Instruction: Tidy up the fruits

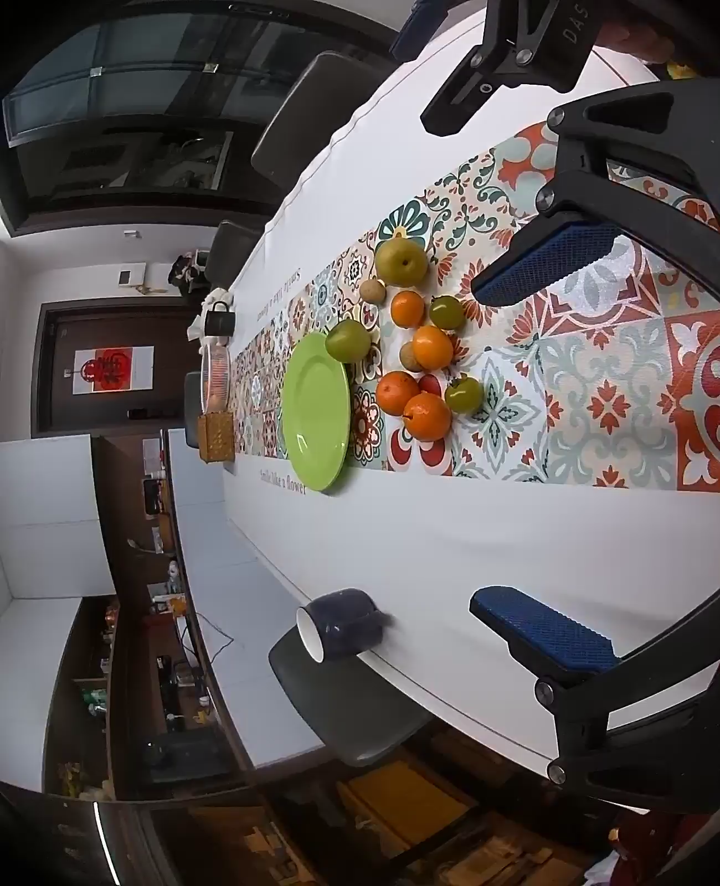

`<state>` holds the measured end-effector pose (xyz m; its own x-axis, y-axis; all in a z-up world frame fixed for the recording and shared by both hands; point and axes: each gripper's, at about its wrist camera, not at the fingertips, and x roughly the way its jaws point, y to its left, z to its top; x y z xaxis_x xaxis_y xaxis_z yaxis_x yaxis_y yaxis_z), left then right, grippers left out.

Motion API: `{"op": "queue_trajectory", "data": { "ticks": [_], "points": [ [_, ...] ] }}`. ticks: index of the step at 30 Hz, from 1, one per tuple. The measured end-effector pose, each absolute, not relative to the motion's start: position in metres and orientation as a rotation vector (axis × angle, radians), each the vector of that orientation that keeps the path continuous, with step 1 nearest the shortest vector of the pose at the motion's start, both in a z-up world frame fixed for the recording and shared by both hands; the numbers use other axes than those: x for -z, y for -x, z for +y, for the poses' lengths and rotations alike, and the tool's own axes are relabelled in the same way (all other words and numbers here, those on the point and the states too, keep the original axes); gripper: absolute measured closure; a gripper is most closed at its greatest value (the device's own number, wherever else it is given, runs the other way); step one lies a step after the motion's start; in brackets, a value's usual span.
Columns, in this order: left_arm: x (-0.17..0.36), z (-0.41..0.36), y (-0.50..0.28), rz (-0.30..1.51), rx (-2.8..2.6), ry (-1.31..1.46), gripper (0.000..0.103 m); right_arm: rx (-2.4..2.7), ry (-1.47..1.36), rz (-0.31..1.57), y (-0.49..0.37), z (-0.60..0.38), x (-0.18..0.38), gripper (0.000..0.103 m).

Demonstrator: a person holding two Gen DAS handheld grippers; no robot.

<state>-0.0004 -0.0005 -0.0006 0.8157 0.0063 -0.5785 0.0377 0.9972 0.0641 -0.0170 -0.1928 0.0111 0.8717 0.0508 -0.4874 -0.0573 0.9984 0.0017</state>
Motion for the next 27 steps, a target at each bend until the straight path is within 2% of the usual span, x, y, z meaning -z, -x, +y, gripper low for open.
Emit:
{"op": "queue_trajectory", "data": {
  "ticks": [27],
  "points": [
    [-0.0053,0.0038,0.0081,0.585,0.007,-0.059,0.0,-0.063,0.016,0.503,0.0181,-0.1894,-0.0106,0.001]
  ]
}}
